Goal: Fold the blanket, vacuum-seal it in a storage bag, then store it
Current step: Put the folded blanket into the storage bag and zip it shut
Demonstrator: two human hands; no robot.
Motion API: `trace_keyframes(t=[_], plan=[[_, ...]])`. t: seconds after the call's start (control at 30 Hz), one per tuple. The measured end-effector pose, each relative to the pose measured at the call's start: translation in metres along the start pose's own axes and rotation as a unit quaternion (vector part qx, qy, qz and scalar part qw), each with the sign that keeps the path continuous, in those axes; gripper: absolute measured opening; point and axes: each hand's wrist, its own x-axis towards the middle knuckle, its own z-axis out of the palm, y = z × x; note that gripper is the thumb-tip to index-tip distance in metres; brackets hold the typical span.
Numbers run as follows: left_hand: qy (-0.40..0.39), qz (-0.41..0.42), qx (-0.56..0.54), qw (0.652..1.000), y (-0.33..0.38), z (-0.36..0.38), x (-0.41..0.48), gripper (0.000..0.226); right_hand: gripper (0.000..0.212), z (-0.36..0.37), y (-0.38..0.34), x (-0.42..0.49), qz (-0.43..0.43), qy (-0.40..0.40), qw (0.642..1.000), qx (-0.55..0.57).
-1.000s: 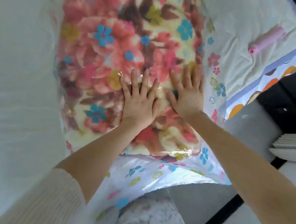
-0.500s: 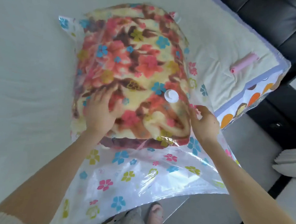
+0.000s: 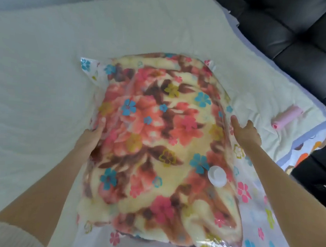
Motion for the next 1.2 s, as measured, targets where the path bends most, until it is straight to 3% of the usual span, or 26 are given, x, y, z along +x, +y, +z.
trace_keyframes(t=[0.1, 0.17, 0.2, 0.27, 0.4, 0.67, 0.93, 1.03, 1.13, 1.2], plan=[[-0.012, -0.029, -0.076, 0.997, 0.016, 0.008, 0.016, 0.105, 0.097, 0.002, -0.014, 0.030, 0.040, -0.071, 0.994, 0.070], [0.016, -0.042, -0.038, 0.998, 0.024, 0.013, 0.020, 0.100, 0.097, 0.009, -0.026, 0.043, 0.067, -0.118, 0.980, 0.148], [0.037, -0.042, 0.006, 0.998, 0.028, 0.015, 0.021, 0.092, 0.085, 0.014, -0.032, 0.047, 0.066, -0.121, 0.976, 0.168], [0.083, -0.018, 0.087, 0.993, 0.036, 0.020, 0.017, 0.078, 0.059, 0.027, -0.042, 0.048, 0.039, -0.069, 0.985, 0.152], [0.187, 0.030, 0.159, 0.969, 0.041, 0.026, 0.010, 0.055, 0.049, 0.037, -0.048, 0.047, -0.036, 0.056, 0.997, 0.024], [0.311, 0.059, 0.090, 0.944, 0.079, -0.008, 0.009, 0.053, 0.050, 0.026, -0.100, 0.053, -0.057, 0.133, 0.982, 0.118], [0.415, 0.127, 0.076, 0.898, 0.169, -0.071, 0.042, 0.053, 0.046, -0.007, -0.210, 0.091, -0.130, 0.194, 0.954, 0.187], [0.365, 0.142, 0.078, 0.917, 0.205, -0.077, 0.056, 0.047, 0.048, -0.010, -0.247, 0.112, -0.149, 0.128, 0.975, 0.100], [0.215, 0.185, 0.100, 0.954, 0.210, -0.057, 0.062, 0.051, 0.043, -0.006, -0.259, 0.105, -0.195, 0.019, 0.980, -0.011], [0.101, 0.295, 0.221, 0.924, 0.179, -0.025, 0.061, 0.052, 0.045, 0.008, -0.247, 0.086, -0.260, -0.025, 0.963, -0.062]])
